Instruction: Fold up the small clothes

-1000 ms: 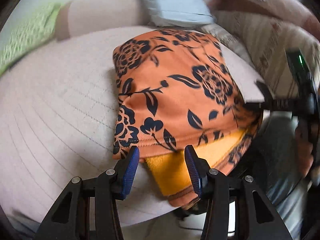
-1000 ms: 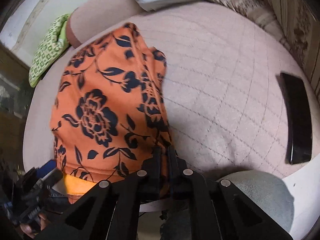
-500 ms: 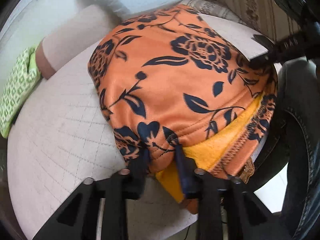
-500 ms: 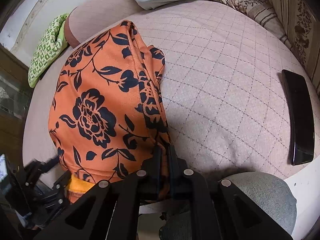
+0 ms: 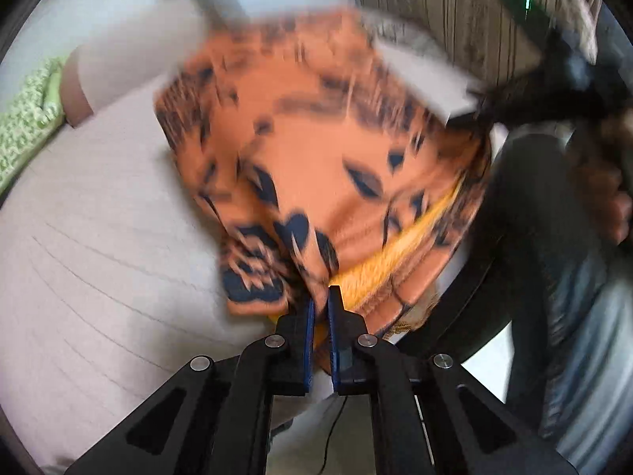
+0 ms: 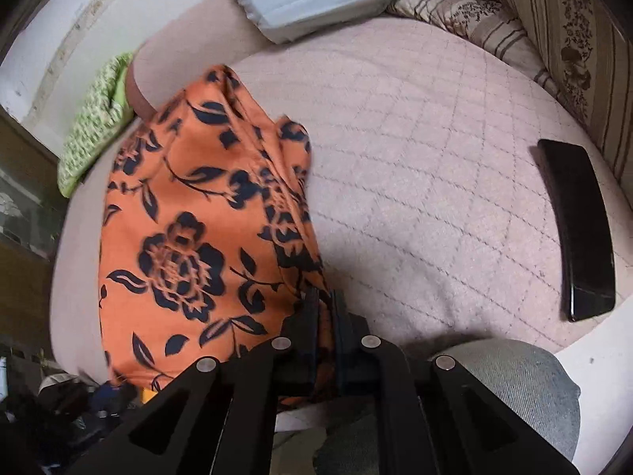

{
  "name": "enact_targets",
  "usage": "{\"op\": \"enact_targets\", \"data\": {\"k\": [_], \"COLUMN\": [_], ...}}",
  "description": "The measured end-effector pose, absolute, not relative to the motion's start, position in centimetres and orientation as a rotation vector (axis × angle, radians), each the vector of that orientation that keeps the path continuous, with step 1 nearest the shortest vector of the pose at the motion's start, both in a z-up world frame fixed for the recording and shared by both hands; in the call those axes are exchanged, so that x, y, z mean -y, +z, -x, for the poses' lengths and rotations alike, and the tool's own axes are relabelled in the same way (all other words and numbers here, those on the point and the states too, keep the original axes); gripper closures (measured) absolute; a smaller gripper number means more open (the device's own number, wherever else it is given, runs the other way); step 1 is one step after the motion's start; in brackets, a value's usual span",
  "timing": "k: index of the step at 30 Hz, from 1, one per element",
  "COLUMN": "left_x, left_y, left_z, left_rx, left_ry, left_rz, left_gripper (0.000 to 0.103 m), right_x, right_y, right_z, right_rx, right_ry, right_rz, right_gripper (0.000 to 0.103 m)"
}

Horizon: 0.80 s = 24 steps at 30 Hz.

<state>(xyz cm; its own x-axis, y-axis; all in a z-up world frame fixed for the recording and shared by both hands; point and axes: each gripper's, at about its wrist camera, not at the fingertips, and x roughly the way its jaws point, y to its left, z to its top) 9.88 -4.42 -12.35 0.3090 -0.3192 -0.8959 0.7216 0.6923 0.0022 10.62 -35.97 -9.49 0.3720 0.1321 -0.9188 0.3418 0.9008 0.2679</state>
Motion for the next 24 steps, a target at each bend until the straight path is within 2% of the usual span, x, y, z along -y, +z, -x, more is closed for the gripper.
{"op": "enact_targets", "data": {"k": [2, 5, 6, 7, 8, 9, 10, 11, 12, 17, 20, 21, 22, 23, 24], "left_x": [4.6, 3.8, 3.3, 2.8, 2.4, 2.0, 1.6, 0.9, 0.3, -1.7, -2.2, -2.2, -2.2, -2.2, -2.1], "left_y": [-13.9, -11.8, -10.9, -9.9, -8.8, -7.9, -7.1, -6.2, -5.7, -6.6, -9.2, -9.5, -9.8, -10.2, -10.5], "left_z": [-10.3, -10.4, -10.2, -9.9, -9.6, -9.5, -9.6, -10.2, -10.7, -17.5, -22.3, -23.3, -24.3, -25.4, -26.2], "left_rx": [-1.078, -1.107, -1.099, -1.089, -1.079, -1.067, -1.052, -1.036, -1.028, -1.086, -1.188, -1.201, -1.209, -1.212, -1.215], "left_ry": [-0.708, -0.744, -0.777, -0.821, -0.863, -0.879, -0.883, -0.881, -0.872, -0.668, -0.613, -0.608, -0.592, -0.574, -0.573], "left_rz": [-0.464, -0.401, -0.369, -0.333, -0.302, -0.279, -0.25, -0.201, -0.158, 0.069, 0.268, 0.298, 0.329, 0.356, 0.381], "left_gripper": [0.098, 0.097, 0.095, 0.09, 0.079, 0.072, 0.058, 0.053, 0.052, 0.049, 0.05, 0.05, 0.05, 0.05, 0.05], "right_x": [36.0, 35.9, 35.9, 36.0, 35.9, 36.0, 36.0, 36.0, 36.2, 37.4, 38.5, 38.7, 38.8, 38.9, 39.1], "right_y": [-9.8, -8.8, -8.1, -7.0, -6.2, -4.9, -4.2, -3.2, -2.5, -3.5, -5.5, -6.1, -6.8, -7.7, -8.4], "right_z": [-10.9, -10.4, -10.2, -9.8, -9.7, -9.8, -10.0, -10.5, -11.3, -19.2, -22.3, -22.8, -23.0, -22.9, -22.6], "right_rx": [-1.222, -1.197, -1.173, -1.126, -1.094, -1.043, -1.022, -0.992, -0.971, -0.957, -0.984, -0.989, -0.995, -1.006, -1.024], "right_ry": [-0.15, -0.126, -0.096, -0.037, -0.008, 0.033, 0.048, 0.07, 0.091, 0.179, 0.177, 0.169, 0.153, 0.142, 0.121], "right_rz": [-0.451, -0.432, -0.44, -0.459, -0.461, -0.452, -0.442, -0.43, -0.425, -0.534, -0.626, -0.622, -0.617, -0.627, -0.637], "right_gripper": [0.095, 0.088, 0.082, 0.071, 0.067, 0.054, 0.04, 0.034, 0.031, 0.031, 0.04, 0.054, 0.077, 0.088, 0.094]}}
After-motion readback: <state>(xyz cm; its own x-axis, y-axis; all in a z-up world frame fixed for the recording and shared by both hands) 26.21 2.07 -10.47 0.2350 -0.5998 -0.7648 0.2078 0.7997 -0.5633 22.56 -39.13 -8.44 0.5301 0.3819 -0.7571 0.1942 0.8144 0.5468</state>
